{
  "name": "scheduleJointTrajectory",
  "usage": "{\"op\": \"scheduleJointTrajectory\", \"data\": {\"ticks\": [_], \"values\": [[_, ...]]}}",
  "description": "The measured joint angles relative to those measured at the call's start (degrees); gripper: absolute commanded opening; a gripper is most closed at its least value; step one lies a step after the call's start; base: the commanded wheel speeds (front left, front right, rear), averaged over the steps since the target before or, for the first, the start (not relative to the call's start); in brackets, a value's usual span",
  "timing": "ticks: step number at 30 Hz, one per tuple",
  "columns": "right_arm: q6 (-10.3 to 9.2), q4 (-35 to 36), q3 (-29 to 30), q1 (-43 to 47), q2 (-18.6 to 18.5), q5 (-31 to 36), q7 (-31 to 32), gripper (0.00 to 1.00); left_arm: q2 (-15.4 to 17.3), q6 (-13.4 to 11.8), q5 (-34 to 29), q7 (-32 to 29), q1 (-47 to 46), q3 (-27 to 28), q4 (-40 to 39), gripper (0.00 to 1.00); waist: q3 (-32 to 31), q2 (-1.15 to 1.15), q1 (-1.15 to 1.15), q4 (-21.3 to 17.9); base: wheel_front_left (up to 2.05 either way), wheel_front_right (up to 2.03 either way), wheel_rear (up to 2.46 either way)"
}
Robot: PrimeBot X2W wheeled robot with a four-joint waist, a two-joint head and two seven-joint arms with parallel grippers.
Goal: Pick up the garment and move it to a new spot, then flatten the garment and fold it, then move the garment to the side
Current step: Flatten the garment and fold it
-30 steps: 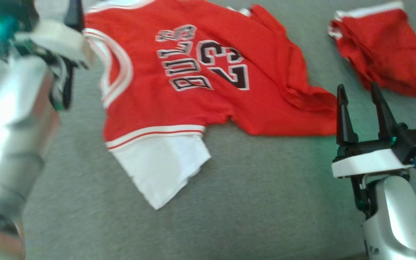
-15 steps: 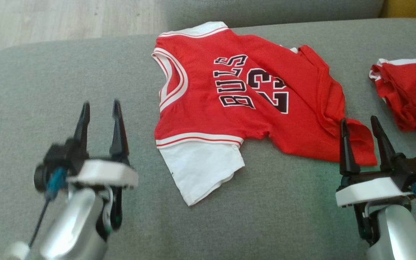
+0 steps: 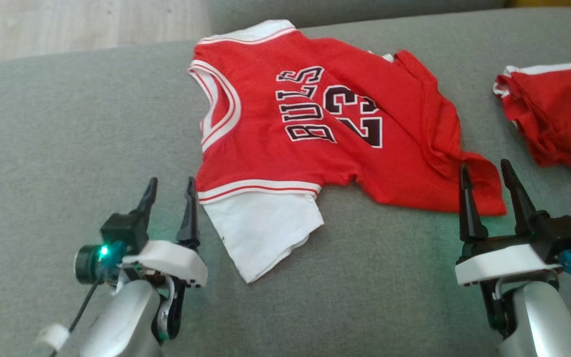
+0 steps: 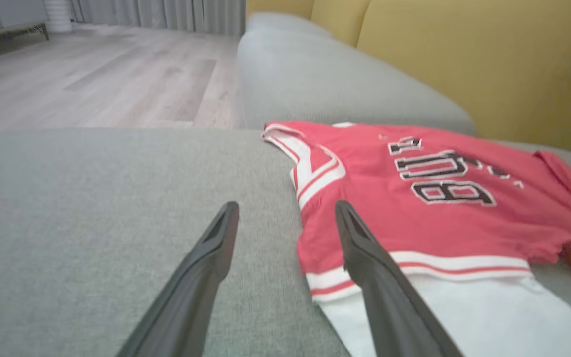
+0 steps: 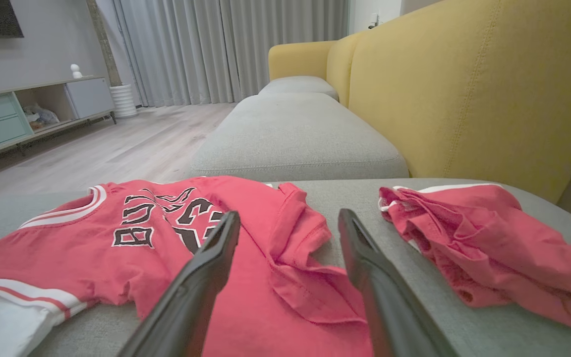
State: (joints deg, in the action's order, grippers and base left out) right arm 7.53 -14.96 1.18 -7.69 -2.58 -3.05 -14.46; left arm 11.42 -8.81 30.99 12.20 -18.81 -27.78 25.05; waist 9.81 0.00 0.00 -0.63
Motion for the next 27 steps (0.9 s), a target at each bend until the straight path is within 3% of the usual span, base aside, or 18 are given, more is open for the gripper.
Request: {"op": "scheduleJointTrajectory", "data": {"ticks": [8, 16, 17, 18, 19, 20, 27], "values": [[0.00, 0.11, -0.36, -0.26, -0.01, -0.10, 0.00, 1.00, -1.04, 2.29, -0.31, -6.15, -4.37, -2.34, 7.88, 1.00, 2.40, 0.00, 0.01, -2.45, 0.00, 0.00, 0.00], [0.00, 0.14, -0.70, -1.26, -0.01, -0.92, 0.00, 1.00, -1.05, 2.64, 0.30, -9.16, -7.10, -2.58, 13.21, 1.00, 3.85, 0.00, 0.00, -4.85, 0.00, 0.00, 0.00], [0.00, 0.14, -0.69, -1.26, -0.01, -0.99, 0.00, 1.00, -1.02, 3.37, 0.30, -9.78, -7.59, -2.90, 13.52, 0.82, 3.89, 0.00, 0.00, -5.04, 0.00, 0.00, 0.00], [0.00, 0.13, -0.69, -1.26, -0.01, -0.99, 0.00, 1.00, -0.96, 3.78, 0.30, -10.15, -8.05, -3.09, 13.77, 0.82, 3.88, 0.00, 0.00, -5.20, 0.00, 0.00, 0.00], [0.00, 0.13, -0.70, -1.26, 0.00, -0.99, 0.00, 1.00, -0.94, 3.86, 0.30, -10.17, -8.32, -3.19, 13.82, 0.19, 3.87, 0.00, 0.00, -5.35, 0.00, 0.00, 0.00], [0.00, 0.14, -0.69, -1.26, 0.00, -0.99, 0.00, 1.00, -0.93, 4.10, 0.30, -10.07, -8.38, -3.28, 13.84, 0.00, 3.85, 0.00, 0.00, -5.47, 0.00, 0.00, 0.00], [0.00, -0.10, -0.70, -1.25, -0.01, -0.99, 0.00, 1.00, 1.27, 3.26, -0.22, -7.58, -8.66, -3.19, 15.33, 0.00, 3.03, 0.00, 0.00, -5.44, 0.00, 0.00, 0.00]]}}
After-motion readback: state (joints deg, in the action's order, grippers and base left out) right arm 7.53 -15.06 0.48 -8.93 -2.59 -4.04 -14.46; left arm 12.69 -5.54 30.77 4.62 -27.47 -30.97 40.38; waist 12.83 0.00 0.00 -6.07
